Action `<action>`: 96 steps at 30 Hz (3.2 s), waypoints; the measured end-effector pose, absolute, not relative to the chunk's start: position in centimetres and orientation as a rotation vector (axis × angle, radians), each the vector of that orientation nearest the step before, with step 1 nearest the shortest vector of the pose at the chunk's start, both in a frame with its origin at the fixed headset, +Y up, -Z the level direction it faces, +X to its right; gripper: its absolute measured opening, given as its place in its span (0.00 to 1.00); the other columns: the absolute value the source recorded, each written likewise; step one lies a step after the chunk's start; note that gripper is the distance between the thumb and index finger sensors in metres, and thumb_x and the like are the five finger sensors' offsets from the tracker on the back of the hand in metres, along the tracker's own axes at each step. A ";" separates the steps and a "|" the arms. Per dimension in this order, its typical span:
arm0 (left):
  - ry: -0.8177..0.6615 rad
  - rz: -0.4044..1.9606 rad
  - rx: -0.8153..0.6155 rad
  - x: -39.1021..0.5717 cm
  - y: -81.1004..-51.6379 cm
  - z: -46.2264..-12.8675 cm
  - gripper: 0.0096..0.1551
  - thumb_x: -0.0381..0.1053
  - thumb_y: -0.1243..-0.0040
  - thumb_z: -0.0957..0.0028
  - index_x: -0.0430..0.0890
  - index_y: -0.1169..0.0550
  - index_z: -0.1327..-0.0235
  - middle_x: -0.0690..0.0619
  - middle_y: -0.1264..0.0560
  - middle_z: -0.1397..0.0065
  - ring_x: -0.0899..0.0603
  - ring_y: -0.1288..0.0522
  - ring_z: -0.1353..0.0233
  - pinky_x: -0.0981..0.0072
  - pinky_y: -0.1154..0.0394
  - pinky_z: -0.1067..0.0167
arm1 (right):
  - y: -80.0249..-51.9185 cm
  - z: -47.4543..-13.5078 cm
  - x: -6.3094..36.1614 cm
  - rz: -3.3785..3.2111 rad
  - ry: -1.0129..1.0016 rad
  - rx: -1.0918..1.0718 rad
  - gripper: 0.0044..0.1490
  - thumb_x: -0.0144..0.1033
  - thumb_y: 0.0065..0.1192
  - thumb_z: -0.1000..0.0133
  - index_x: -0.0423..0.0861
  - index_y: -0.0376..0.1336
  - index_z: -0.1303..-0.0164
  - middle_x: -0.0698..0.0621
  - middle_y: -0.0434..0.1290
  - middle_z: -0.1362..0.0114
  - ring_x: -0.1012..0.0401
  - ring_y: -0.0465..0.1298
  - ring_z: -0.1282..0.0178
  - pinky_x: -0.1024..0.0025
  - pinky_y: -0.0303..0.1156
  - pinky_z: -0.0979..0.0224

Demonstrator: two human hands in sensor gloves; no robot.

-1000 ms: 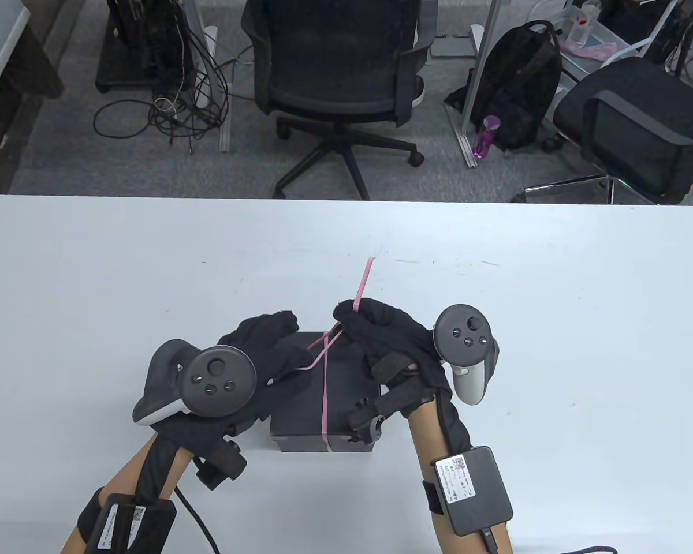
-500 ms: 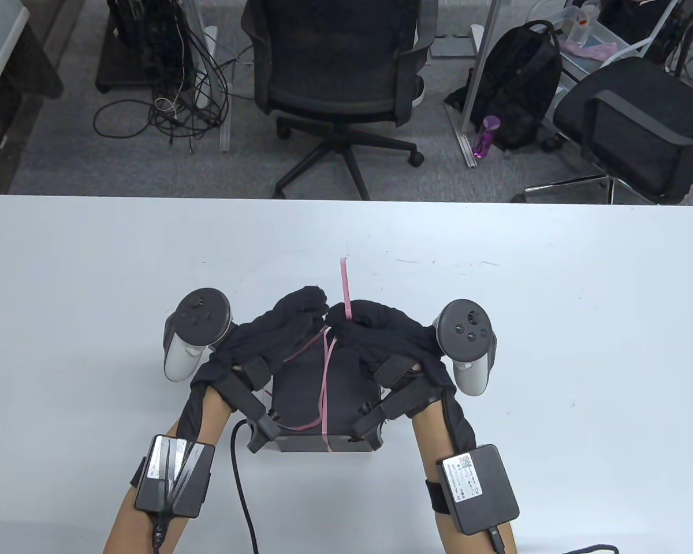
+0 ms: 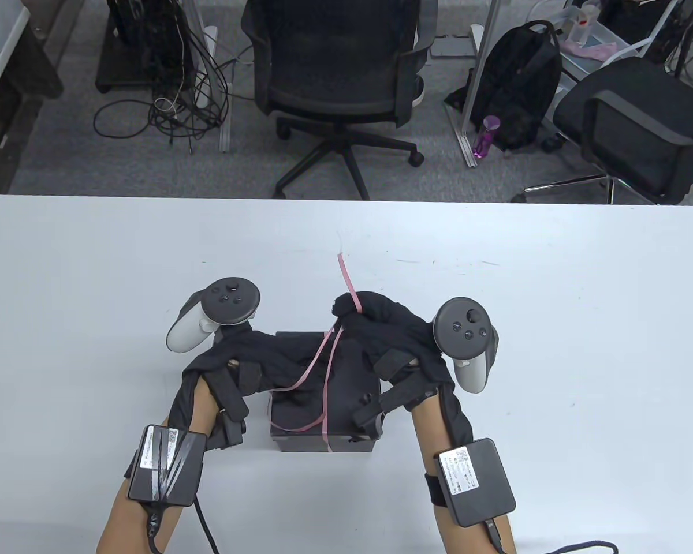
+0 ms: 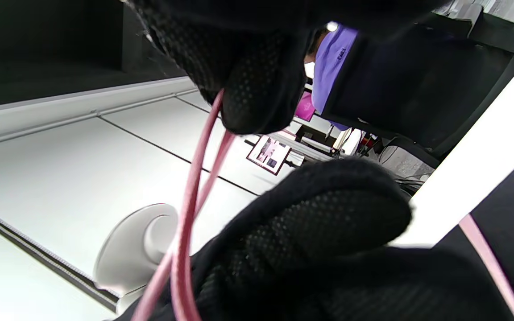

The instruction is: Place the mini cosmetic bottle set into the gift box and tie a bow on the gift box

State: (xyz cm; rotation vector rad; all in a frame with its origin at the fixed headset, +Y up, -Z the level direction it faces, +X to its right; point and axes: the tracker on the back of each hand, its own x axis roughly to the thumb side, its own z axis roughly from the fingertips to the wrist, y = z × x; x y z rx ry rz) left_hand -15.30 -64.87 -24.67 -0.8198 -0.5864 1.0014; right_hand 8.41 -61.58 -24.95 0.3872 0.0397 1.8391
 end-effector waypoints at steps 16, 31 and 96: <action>-0.424 0.945 -0.495 -16.3 -63.4 -22.9 0.24 0.55 0.49 0.34 0.53 0.26 0.27 0.42 0.36 0.14 0.30 0.31 0.21 0.31 0.32 0.29 | -62.0 -23.8 9.2 1.927 0.092 0.327 0.26 0.31 0.54 0.35 0.32 0.67 0.33 0.35 0.78 0.44 0.60 0.79 0.68 0.61 0.80 0.60; -0.061 0.382 0.274 -21.7 -66.0 -17.2 0.23 0.51 0.53 0.34 0.51 0.29 0.26 0.44 0.30 0.19 0.32 0.25 0.26 0.28 0.32 0.31 | -65.4 -20.6 16.0 2.212 -0.075 0.158 0.25 0.35 0.54 0.33 0.26 0.72 0.56 0.22 0.62 0.26 0.31 0.69 0.36 0.32 0.67 0.38; -0.182 0.858 -0.189 -20.4 -76.1 -18.1 0.48 0.49 0.41 0.40 0.42 0.51 0.14 0.51 0.32 0.22 0.37 0.28 0.23 0.26 0.34 0.29 | -71.8 -20.7 14.7 2.174 0.278 0.373 0.31 0.26 0.59 0.38 0.22 0.61 0.31 0.16 0.51 0.22 0.21 0.53 0.29 0.23 0.57 0.34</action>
